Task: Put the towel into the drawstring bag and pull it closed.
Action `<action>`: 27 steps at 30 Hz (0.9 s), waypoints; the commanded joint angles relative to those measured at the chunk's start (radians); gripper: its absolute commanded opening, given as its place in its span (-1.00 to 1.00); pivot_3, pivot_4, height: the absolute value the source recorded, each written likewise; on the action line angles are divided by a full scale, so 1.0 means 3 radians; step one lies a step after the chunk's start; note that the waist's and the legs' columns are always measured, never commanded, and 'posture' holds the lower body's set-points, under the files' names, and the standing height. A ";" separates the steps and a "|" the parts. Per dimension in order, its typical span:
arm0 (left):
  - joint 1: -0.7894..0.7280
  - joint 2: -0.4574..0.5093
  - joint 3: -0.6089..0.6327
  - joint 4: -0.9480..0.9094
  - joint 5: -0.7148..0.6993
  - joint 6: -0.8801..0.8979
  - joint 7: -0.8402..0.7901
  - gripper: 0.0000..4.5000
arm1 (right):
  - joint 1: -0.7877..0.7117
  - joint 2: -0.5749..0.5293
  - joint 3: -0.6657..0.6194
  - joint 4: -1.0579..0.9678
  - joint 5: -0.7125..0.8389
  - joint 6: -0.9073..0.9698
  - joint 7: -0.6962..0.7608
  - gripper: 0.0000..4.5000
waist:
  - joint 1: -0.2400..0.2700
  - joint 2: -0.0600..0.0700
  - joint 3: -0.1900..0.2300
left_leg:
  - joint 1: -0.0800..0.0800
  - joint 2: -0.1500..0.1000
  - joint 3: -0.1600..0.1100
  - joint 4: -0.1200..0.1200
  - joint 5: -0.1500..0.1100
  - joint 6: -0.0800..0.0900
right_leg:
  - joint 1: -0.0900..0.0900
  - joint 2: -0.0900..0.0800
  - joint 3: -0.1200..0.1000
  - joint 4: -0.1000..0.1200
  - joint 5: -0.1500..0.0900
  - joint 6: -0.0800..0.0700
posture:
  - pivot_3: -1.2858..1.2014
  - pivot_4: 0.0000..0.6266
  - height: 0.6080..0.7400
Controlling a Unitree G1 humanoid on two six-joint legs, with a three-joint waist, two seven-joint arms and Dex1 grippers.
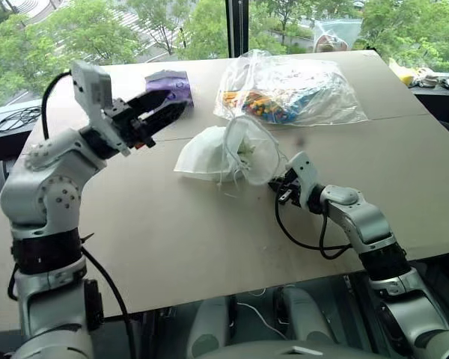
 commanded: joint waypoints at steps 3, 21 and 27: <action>0.0408 0.0132 -0.0181 -0.0587 -0.0048 0.0115 -0.0176 0.11 | -0.0074 0.0017 -0.0024 -0.0100 -0.0004 -0.0011 0.0042 -1.00 | 0.0013 -0.0002 0.0000 | -0.0003 -0.0002 -0.0001 0.0001 0.0000 0.0000 | 0.0000 -0.0010 -0.0003 -0.0003 0.0000 0.0000 | 0.03 -0.52 1.00; 0.0720 -0.0443 -0.1130 -0.0189 0.1194 -0.0794 0.0175 0.11 | -0.0056 0.0006 -0.0054 -0.0222 0.0007 0.0109 0.0073 -1.00 | 0.0009 -0.0001 0.0000 | -0.0001 -0.0001 -0.0001 -0.0002 0.0000 0.0000 | -0.0002 -0.0022 -0.0006 -0.0001 0.0000 -0.0001 | 0.03 -0.52 1.00; 0.0653 -0.0707 -0.1185 -0.0121 0.1225 -0.0886 0.0194 0.11 | -0.0036 0.0014 -0.0049 -0.0244 0.0002 0.0115 0.0060 -1.00 | 0.0012 -0.0001 0.0000 | -0.0002 -0.0002 0.0000 -0.0001 0.0000 0.0000 | -0.0001 -0.0022 -0.0006 -0.0002 0.0000 -0.0001 | 0.03 -0.52 1.00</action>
